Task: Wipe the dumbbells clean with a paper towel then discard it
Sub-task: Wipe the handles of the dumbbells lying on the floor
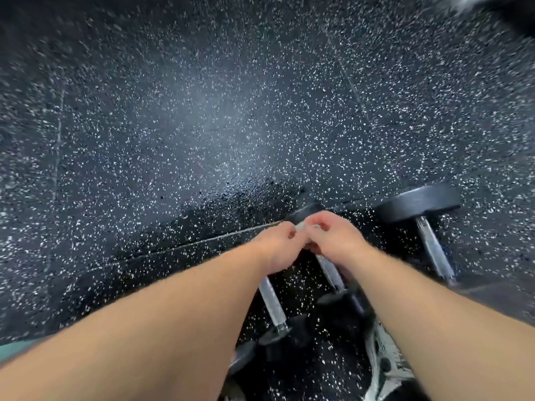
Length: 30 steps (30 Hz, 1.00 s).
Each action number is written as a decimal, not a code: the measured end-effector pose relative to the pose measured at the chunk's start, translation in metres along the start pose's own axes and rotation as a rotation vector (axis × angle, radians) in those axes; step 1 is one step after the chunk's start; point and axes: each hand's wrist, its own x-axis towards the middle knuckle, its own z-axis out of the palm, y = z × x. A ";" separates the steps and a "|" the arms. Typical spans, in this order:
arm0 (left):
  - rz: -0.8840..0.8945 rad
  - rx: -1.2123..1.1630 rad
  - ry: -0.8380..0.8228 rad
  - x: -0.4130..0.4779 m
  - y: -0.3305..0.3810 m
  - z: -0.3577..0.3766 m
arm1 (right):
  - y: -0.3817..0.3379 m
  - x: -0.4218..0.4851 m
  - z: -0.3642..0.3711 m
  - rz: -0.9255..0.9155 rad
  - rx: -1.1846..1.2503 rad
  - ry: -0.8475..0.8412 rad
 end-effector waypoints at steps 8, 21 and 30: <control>0.134 0.016 0.099 -0.043 0.010 -0.001 | 0.001 -0.053 -0.017 -0.052 -0.037 0.164; 0.187 0.179 0.156 -0.063 0.050 0.006 | 0.001 -0.089 -0.039 -0.190 -0.162 -0.026; 0.109 0.227 0.191 -0.047 0.049 0.004 | 0.015 -0.076 -0.057 0.026 -0.085 0.183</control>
